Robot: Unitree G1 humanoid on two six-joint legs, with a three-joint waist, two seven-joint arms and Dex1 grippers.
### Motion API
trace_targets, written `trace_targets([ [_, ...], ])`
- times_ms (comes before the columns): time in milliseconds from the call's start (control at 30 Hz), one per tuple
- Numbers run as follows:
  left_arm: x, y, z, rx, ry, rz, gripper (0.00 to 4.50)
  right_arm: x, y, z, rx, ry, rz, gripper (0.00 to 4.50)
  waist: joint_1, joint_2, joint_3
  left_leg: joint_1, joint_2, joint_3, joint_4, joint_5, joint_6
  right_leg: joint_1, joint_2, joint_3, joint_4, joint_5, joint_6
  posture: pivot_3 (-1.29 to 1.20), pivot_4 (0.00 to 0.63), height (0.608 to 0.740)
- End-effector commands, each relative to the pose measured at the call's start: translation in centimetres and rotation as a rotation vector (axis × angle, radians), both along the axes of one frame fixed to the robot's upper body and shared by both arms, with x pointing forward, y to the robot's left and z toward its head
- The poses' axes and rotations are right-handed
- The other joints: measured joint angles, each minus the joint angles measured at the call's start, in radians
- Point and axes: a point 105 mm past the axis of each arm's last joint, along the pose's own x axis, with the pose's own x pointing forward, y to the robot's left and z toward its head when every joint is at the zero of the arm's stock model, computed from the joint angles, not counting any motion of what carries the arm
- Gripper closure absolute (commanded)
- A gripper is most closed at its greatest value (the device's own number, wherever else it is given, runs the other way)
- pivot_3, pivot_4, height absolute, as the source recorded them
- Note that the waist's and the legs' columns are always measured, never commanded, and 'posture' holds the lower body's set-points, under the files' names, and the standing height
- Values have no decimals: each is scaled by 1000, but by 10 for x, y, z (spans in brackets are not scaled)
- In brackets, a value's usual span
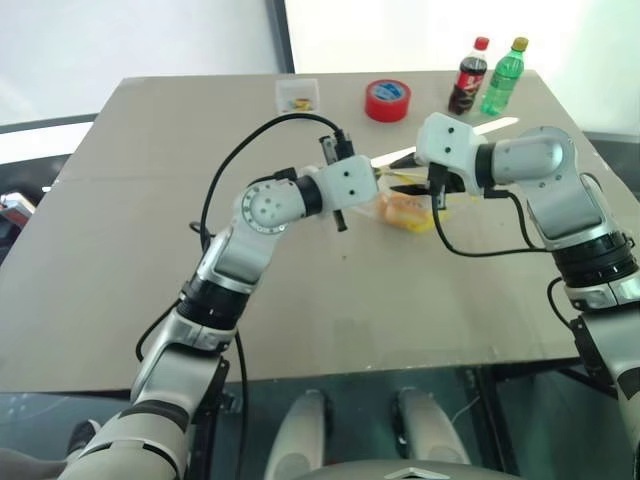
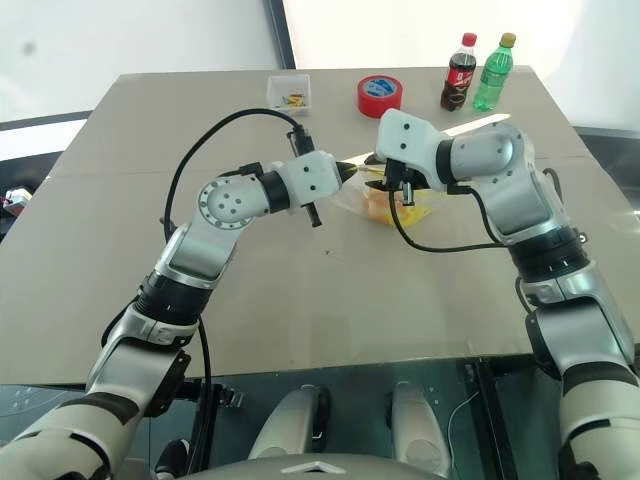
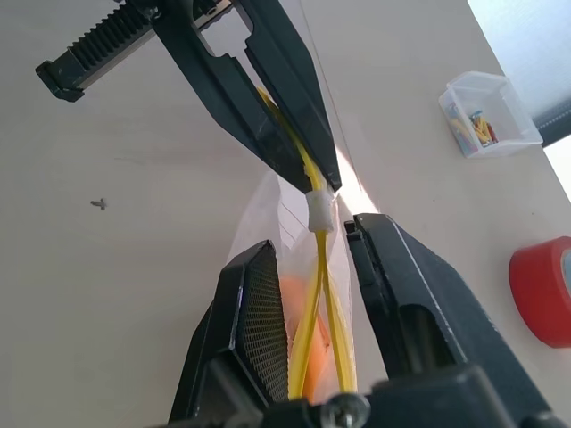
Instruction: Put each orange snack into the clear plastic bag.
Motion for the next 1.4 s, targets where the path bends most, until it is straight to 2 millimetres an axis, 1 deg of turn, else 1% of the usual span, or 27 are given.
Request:
trace_targets([
  [33,-5,-3,10,-21,-36,-18,4500,-6,5,26,33,-90,33,3019,0,0,0,0,0,0,0,0,0,0,0,0,0,0,0,0,150,740],
  [233,-4,-3,10,-21,-33,-15,4500,-7,6,32,46,-104,35,3019,0,0,0,0,0,0,0,0,0,0,0,0,0,0,0,0,150,740],
  [467,-3,-3,9,-21,-31,-15,4500,-7,5,33,43,-107,30,3019,0,0,0,0,0,0,0,0,0,0,0,0,0,0,0,0,150,740],
  [567,-3,-3,9,-23,-31,-16,4500,-7,5,32,42,-102,31,3838,0,0,0,0,0,0,0,0,0,0,0,0,0,0,0,0,150,740],
  [600,-3,-3,9,-22,-31,-16,4500,-7,5,31,41,-99,33,4215,0,0,0,0,0,0,0,0,0,0,0,0,0,0,0,0,150,740],
  [633,-3,-3,9,-22,-31,-16,4500,-8,5,30,40,-97,33,4425,0,0,0,0,0,0,0,0,0,0,0,0,0,0,0,0,150,740],
  [933,-3,-2,7,-18,-29,-14,4500,-5,1,30,34,-107,13,4425,0,0,0,0,0,0,0,0,0,0,0,0,0,0,0,0,150,740],
  [1067,0,10,4,-5,-27,20,4500,-1,-12,30,22,-102,-35,4425,0,0,0,0,0,0,0,0,0,0,0,0,0,0,0,0,150,740],
  [1233,11,41,2,8,-29,122,4500,8,-60,19,-35,-79,-179,4425,2,0,0,0,0,0,0,0,0,0,0,0,0,0,0,0,150,740],
  [1300,13,46,3,6,-31,141,4500,10,-76,16,-60,-74,-230,4425,4,0,0,0,0,0,0,0,0,0,0,0,0,0,0,0,150,740],
  [1400,14,49,2,6,-31,149,4500,12,-98,12,-98,-66,-307,4425,3,0,0,0,0,0,0,0,0,0,0,0,0,0,0,0,150,740],
])
